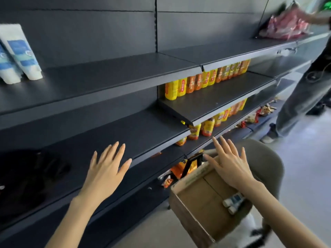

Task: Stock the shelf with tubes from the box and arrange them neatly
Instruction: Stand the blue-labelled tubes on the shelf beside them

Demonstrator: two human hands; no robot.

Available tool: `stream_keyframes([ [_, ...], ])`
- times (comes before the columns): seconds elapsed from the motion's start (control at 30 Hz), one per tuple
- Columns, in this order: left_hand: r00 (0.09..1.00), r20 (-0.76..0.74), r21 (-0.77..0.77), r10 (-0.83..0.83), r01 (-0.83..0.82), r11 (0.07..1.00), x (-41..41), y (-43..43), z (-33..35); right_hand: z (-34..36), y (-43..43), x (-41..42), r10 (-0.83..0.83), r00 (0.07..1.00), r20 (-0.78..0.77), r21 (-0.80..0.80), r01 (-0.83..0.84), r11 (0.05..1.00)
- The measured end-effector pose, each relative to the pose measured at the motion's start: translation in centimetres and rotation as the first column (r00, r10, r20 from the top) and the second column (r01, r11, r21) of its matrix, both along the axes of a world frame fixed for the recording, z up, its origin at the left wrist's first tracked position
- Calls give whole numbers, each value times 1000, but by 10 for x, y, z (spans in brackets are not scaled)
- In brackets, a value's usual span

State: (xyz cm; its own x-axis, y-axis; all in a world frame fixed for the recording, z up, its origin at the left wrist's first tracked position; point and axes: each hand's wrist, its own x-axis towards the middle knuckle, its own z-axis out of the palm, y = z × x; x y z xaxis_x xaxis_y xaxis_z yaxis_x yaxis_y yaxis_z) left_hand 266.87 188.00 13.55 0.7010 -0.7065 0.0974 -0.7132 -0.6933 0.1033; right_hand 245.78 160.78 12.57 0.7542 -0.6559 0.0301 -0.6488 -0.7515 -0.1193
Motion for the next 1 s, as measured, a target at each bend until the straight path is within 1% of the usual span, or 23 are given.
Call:
stream_keyframes([
  [0.13, 993, -60, 69, -102, 106, 992, -5, -44, -29, -37, -15, -32, -115, 992, -59, 82, 119, 989],
  [0.27, 970, -115, 122, -216, 229, 966, 8, -92, -51, -73, -24, -55, -275, 953, -130, 155, 293, 943],
  [0.43, 922, -172, 197, -348, 378, 905, 31, -154, -72, -106, -29, -73, -458, 868, -192, 202, 492, 847],
  [0.57, 874, -210, 231, -439, 480, 846, 47, -202, -88, -132, -30, -77, -586, 780, -221, 251, 626, 738],
  [0.73, 800, -284, 278, -529, 597, 753, 47, -249, -120, -168, -24, -72, -673, 694, -255, 291, 719, 631],
  [0.83, 743, -324, 291, -585, 667, 686, 41, -274, -140, -186, -25, -63, -698, 666, -265, 357, 740, 570],
  [1.0, 677, -383, 315, -628, 735, 600, 27, -317, -169, -214, -38, -47, -702, 664, -257, 409, 733, 544],
])
